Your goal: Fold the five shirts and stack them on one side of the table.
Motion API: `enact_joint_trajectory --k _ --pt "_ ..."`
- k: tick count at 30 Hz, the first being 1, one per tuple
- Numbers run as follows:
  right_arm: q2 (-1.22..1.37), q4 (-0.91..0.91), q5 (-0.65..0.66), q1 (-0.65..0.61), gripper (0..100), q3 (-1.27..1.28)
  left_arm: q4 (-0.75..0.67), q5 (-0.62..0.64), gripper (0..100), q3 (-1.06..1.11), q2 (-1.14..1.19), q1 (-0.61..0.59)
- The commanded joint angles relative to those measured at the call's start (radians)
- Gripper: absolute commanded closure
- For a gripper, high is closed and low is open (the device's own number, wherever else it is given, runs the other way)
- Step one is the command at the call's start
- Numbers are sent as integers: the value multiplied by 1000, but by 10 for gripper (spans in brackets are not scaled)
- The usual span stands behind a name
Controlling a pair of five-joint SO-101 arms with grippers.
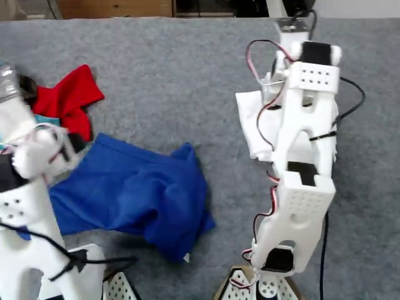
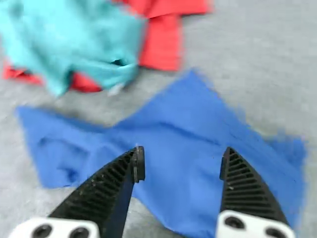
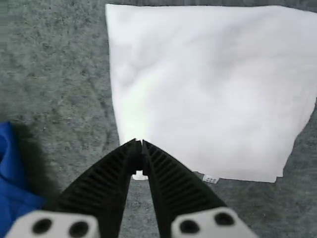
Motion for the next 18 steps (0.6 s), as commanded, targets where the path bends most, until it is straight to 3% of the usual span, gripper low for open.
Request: enact_joint_trajectory --k 1,7,10,18 --pt "-18 20 9 -91 997 -10 -137 -64 743 198 -12 -178" --pt "-91 21 17 -294 997 38 -273 -149 743 404 -19 -427" --pt "-136 20 103 -435 997 91 -307 -160 743 437 -19 -511" --pt "-62 -21 169 -806 959 196 -302 -155 743 483 -19 -548"
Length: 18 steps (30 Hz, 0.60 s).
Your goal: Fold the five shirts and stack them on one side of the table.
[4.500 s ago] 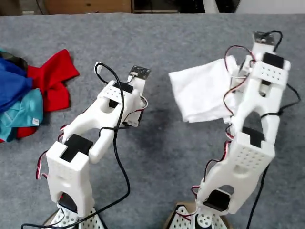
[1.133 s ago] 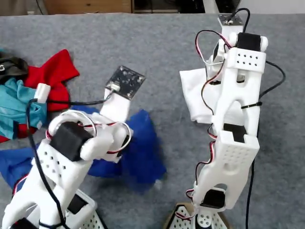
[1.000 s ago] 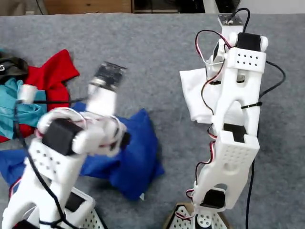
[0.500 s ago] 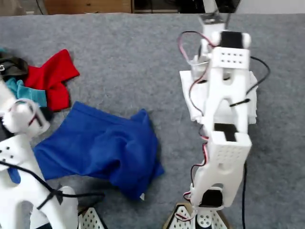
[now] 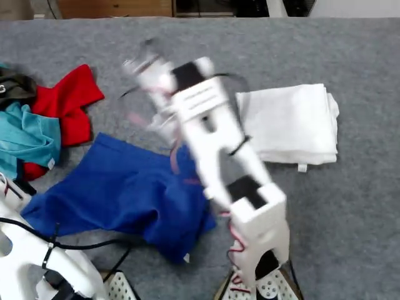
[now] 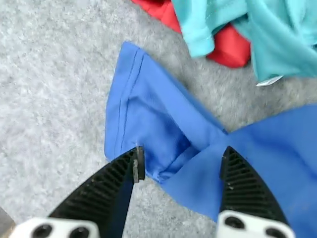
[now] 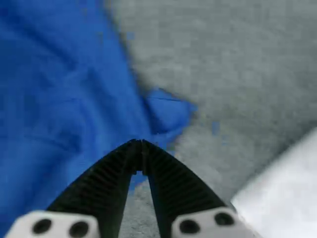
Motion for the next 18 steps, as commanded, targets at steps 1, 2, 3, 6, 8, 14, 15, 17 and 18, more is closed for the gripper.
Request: enact_joint_trajectory --k 1,2,3,6,8,14,15,17,18 --pt "54 -35 5 -140 926 16 -12 -2 743 20 -19 -15" --pt "93 -46 5 -159 888 13 -12 -2 743 31 -19 -17" --pt "127 -57 5 -173 850 8 -11 -5 743 40 -19 -18" --pt "236 -71 5 -196 762 -48 -11 -6 743 48 -19 -57" --pt "302 -66 11 -199 732 -97 -15 -8 743 44 -19 -83" --pt "478 -37 11 -173 810 -225 -18 -9 743 51 -19 -103" --pt "501 -18 11 -171 846 -252 -18 -9 743 46 -19 -103" --pt "536 18 11 -159 938 -303 -18 -9 743 43 -19 -97" --pt "547 21 5 -150 987 -326 -18 -8 743 41 -19 -97"
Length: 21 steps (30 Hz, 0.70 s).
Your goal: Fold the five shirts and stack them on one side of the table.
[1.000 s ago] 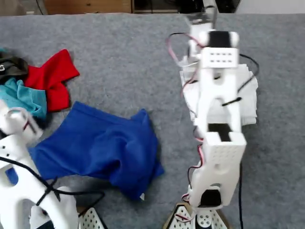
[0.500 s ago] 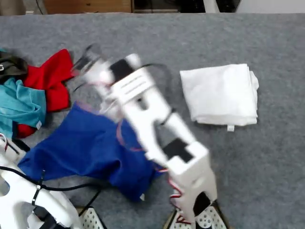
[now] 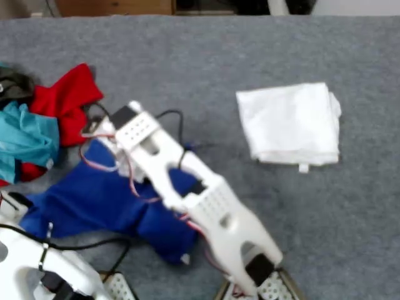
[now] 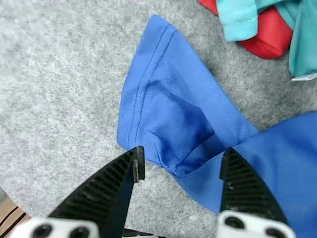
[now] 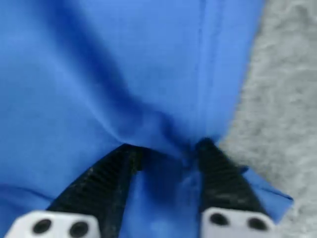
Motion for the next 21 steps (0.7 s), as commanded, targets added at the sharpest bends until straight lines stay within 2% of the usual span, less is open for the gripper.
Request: enact_joint_trajectory --k 1,9,18,21 --pt "28 34 5 35 998 -87 -12 -3 743 -12 -19 -5" --pt "-160 37 3 170 997 -41 -12 -8 743 -3 -19 -11" --pt "-599 31 15 383 997 325 -17 -8 743 -5 -19 -5" --pt "-690 31 87 449 997 469 -54 -5 743 -2 -13 -5"
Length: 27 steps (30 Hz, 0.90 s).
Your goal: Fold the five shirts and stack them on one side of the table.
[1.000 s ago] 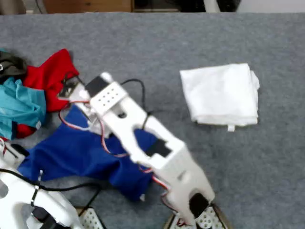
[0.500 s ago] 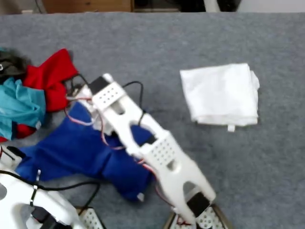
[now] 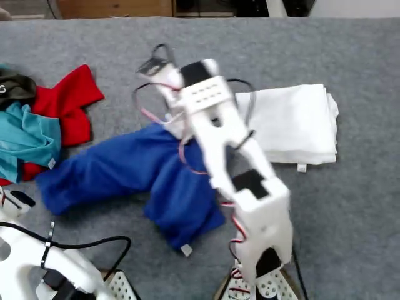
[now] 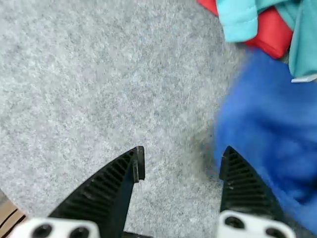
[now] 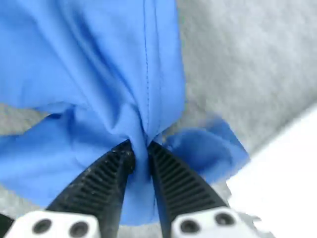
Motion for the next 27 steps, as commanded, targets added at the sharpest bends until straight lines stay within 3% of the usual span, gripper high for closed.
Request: enact_joint_trajectory --k 1,7,14,21,27 --pt "-159 18 80 88 997 159 -44 -5 743 -3 -12 -5" --pt "-265 -17 158 166 997 407 -91 -6 743 -5 -10 -5" --pt "-412 -11 338 217 997 661 -91 -8 743 -5 -10 -14" --pt "-702 20 680 302 994 871 -91 -9 743 -5 -12 -14" --pt "-1015 6 680 283 917 851 -91 -9 743 -6 -10 -12"
